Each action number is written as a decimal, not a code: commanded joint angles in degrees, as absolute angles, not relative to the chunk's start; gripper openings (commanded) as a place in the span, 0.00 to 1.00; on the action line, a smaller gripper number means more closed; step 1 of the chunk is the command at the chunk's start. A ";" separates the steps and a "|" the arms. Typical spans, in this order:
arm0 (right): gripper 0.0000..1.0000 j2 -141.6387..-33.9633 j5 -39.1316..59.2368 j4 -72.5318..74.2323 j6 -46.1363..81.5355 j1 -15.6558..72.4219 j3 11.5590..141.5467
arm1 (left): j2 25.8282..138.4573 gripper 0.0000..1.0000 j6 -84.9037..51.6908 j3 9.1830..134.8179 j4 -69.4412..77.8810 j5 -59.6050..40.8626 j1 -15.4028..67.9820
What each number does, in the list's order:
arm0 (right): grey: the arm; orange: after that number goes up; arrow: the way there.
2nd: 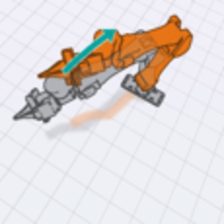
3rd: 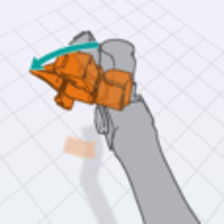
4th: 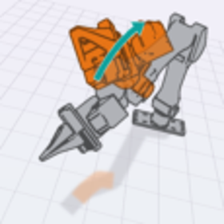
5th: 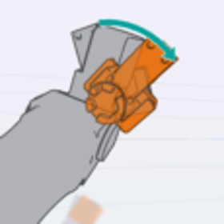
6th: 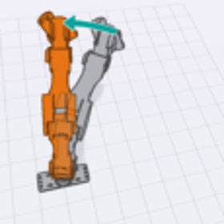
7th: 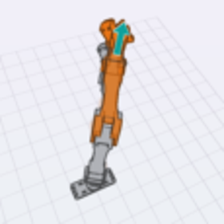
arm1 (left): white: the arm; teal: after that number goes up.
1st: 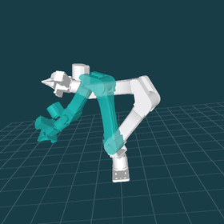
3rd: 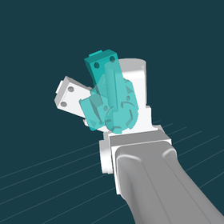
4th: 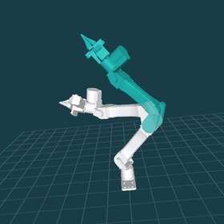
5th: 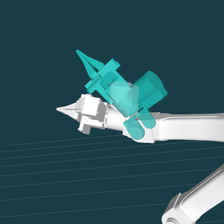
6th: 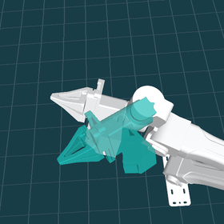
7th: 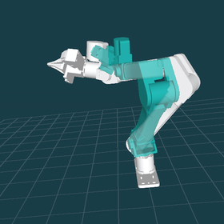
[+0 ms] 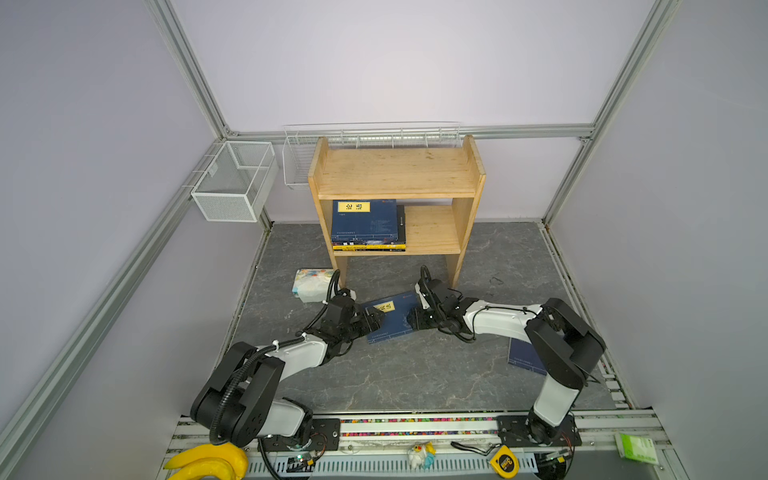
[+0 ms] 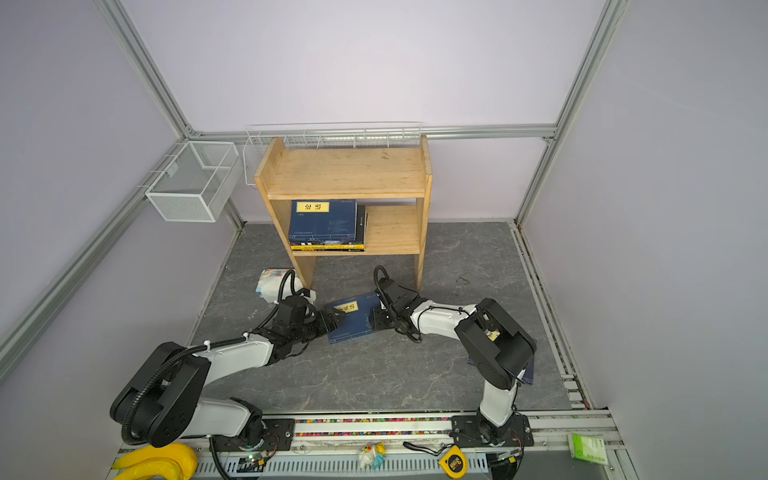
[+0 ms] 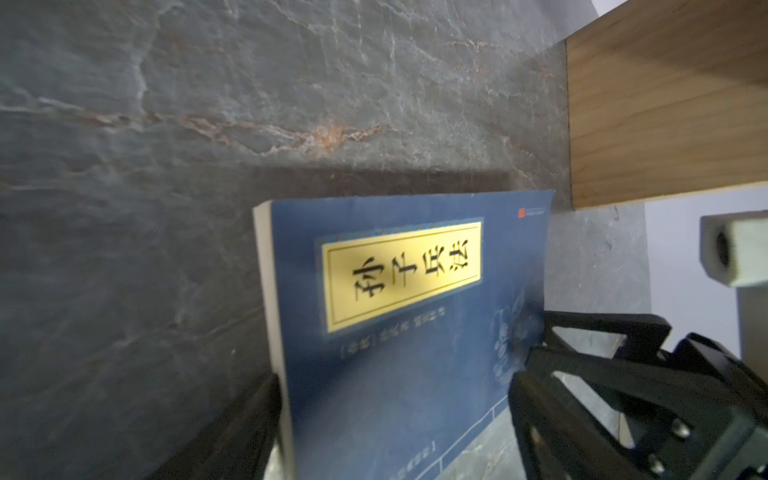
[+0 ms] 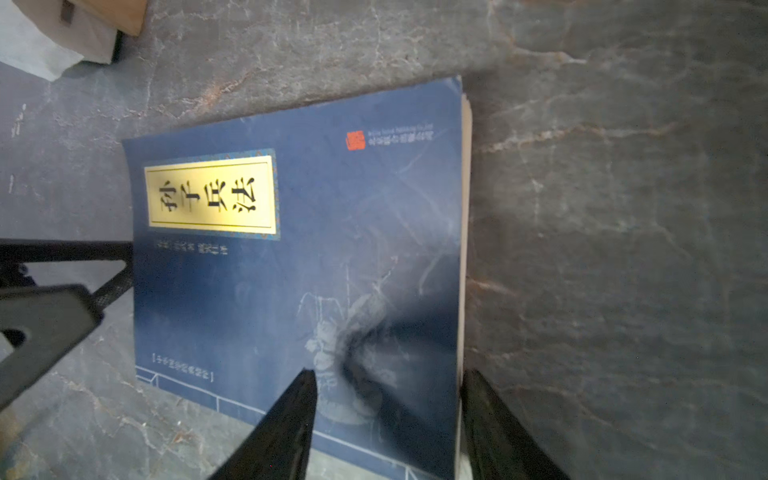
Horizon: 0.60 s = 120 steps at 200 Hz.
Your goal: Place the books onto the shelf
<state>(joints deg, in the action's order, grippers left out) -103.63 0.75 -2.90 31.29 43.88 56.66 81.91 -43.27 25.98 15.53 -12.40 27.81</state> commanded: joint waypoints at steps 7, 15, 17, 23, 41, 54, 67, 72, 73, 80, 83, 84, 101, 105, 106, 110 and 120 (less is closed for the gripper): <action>0.56 -106.87 1.89 -5.00 28.53 43.58 60.72 | 85.29 0.84 -44.37 28.44 19.05 -14.02 28.13; 0.55 -107.67 2.07 -5.21 28.15 43.52 61.52 | 85.21 0.82 -44.31 28.72 19.18 -13.52 28.13; 0.55 -107.93 2.16 -5.23 28.13 43.57 61.70 | 85.11 0.82 -44.28 28.80 19.16 -13.25 28.13; 0.54 -108.54 2.26 -5.43 27.81 43.51 62.31 | 84.58 0.82 -44.16 28.96 18.96 -12.46 28.17; 0.51 -110.79 2.98 -6.50 26.17 43.59 64.11 | 82.04 0.82 -43.32 28.78 18.57 -10.46 28.13; 0.50 -112.24 3.55 -7.52 25.04 43.54 65.15 | 80.11 0.81 -42.90 28.58 18.61 -10.05 28.13; 0.49 -113.04 4.13 -7.83 24.55 43.52 65.52 | 78.36 0.81 -42.65 28.22 18.68 -10.11 28.19; 0.49 -113.32 4.34 -7.82 24.48 43.52 65.57 | 77.74 0.81 -42.63 28.14 18.59 -10.08 28.14; 0.49 -113.35 4.37 -7.87 24.46 43.56 65.57 | 77.63 0.81 -42.63 28.13 18.57 -10.05 28.13; 0.49 -113.68 4.65 -7.82 24.44 43.58 65.65 | 76.78 0.81 -42.58 28.04 18.33 -10.08 28.20; 0.49 -113.84 4.66 -7.75 24.43 43.57 65.70 | 76.45 0.81 -42.54 28.04 18.18 -10.19 28.13; 0.49 -113.92 4.70 -7.74 24.43 43.54 65.72 | 76.37 0.81 -42.54 28.04 18.14 -10.19 28.17; 0.48 -114.81 5.21 -7.61 24.43 43.56 66.08 | 75.53 0.81 -41.94 28.34 17.04 -10.67 28.18; 0.48 -115.00 5.36 -7.58 24.43 43.54 66.22 | 75.50 0.81 -41.59 28.51 16.66 -10.85 28.13; 0.48 -115.07 5.36 -7.53 24.43 43.52 66.20 | 75.54 0.81 -41.54 28.58 16.55 -10.87 28.13; 0.47 -115.26 5.44 -7.47 24.51 43.51 66.34 | 75.64 0.81 -41.13 28.85 16.16 -11.25 28.14; 0.47 -115.69 5.72 -7.38 24.50 43.54 66.57 | 76.18 0.80 -39.92 29.78 14.72 -11.81 28.17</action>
<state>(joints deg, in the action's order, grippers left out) -111.85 0.73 -5.19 25.67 42.61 66.81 76.23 -42.33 27.53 15.07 -8.01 27.62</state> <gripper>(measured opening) 0.476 0.810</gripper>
